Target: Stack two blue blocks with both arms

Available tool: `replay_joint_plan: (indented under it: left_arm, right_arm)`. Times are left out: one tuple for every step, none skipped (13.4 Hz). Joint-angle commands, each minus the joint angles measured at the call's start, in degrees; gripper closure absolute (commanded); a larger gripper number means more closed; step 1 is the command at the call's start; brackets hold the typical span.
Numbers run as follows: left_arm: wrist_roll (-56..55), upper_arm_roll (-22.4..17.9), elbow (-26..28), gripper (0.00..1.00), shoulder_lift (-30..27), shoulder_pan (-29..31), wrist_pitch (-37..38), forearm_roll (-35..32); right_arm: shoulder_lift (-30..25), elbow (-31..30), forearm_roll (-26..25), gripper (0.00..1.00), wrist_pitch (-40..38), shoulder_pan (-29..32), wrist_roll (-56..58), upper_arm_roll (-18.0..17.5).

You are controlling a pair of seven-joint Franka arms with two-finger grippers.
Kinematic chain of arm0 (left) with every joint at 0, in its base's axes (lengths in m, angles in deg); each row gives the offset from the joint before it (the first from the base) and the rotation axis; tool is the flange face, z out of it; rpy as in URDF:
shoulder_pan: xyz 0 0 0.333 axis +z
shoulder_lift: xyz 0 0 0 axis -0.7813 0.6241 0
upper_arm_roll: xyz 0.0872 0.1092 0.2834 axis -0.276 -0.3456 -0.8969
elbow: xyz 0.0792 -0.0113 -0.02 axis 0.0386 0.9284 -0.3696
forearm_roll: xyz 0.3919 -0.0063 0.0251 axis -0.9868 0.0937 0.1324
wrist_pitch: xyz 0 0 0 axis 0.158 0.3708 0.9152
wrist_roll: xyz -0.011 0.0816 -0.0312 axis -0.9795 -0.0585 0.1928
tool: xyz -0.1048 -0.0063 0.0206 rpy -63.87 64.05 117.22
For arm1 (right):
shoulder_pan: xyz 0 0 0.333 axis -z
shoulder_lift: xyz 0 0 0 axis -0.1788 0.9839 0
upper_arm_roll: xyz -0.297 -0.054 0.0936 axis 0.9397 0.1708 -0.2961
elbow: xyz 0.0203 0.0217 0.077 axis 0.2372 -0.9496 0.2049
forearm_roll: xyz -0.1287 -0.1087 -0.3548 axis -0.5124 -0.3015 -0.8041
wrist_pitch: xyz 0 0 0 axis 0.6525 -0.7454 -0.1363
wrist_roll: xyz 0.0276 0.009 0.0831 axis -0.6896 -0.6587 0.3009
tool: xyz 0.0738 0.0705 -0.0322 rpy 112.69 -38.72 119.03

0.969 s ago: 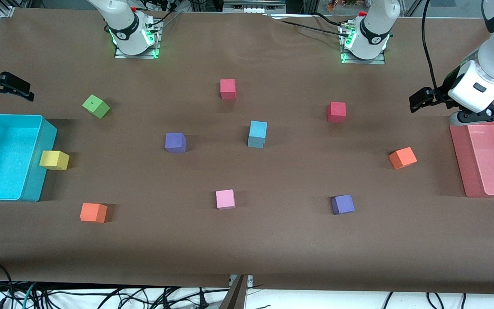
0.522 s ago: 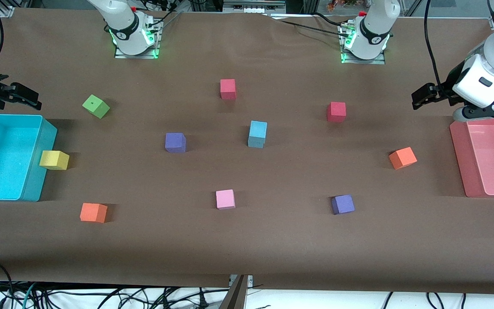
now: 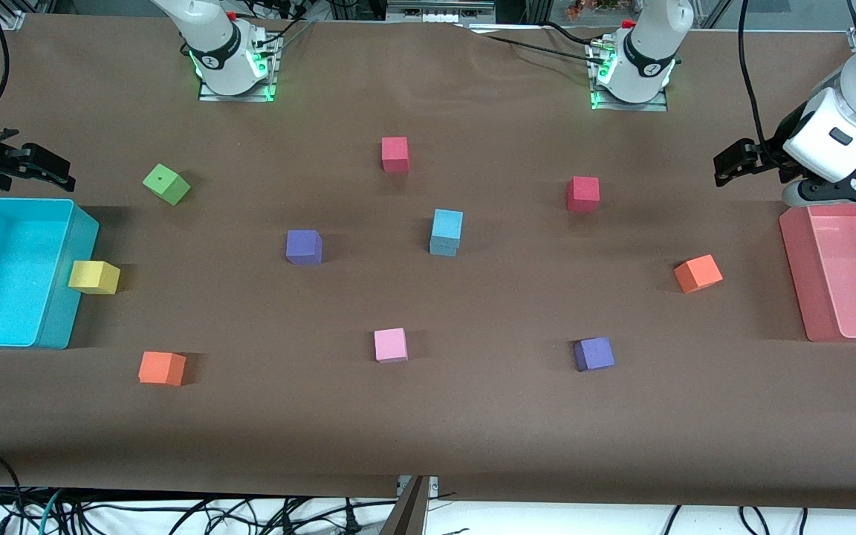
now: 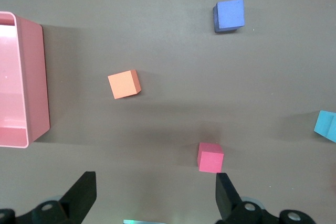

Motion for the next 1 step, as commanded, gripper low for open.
replay_joint_plan:
  left_arm:
    - [2.1,0.0,-1.2,0.00,-0.1,0.5,1.2,1.1]
  right_arm:
    - [-0.4,-0.1,1.0,0.00,0.0,0.9,-0.8,-1.0]
